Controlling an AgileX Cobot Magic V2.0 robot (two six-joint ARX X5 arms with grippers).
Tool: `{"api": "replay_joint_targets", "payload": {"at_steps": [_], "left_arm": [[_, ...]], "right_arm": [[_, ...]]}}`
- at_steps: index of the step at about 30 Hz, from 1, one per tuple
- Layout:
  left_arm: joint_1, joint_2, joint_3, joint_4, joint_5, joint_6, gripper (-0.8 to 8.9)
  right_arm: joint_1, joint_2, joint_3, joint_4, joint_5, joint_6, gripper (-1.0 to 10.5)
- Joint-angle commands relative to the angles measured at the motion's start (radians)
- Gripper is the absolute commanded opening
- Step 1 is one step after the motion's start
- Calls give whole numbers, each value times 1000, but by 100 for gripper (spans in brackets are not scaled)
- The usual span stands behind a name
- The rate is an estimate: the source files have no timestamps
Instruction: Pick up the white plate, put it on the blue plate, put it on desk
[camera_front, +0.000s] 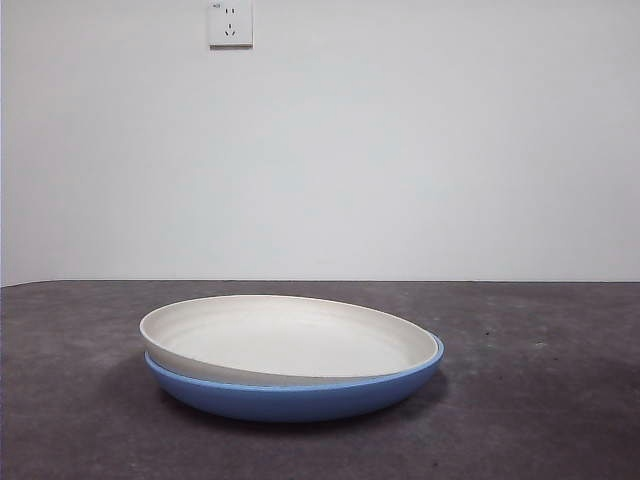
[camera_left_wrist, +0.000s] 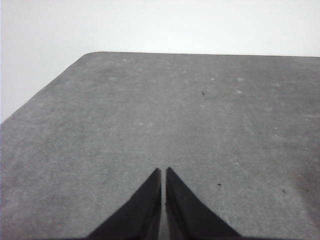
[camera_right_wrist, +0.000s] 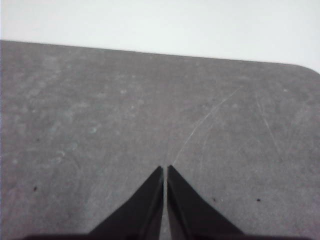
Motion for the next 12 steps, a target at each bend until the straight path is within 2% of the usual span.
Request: {"api": "replay_joint_targets", "payload": {"at_steps": [1, 12], "left_arm": [[2, -2, -21, -7, -5, -2, 20], [2, -2, -21, -6, -5, -2, 20]], "right_arm": [[-2, -3, -5, -14, 0, -12, 6], [-2, -3, -5, 3, 0, -2, 6]]}}
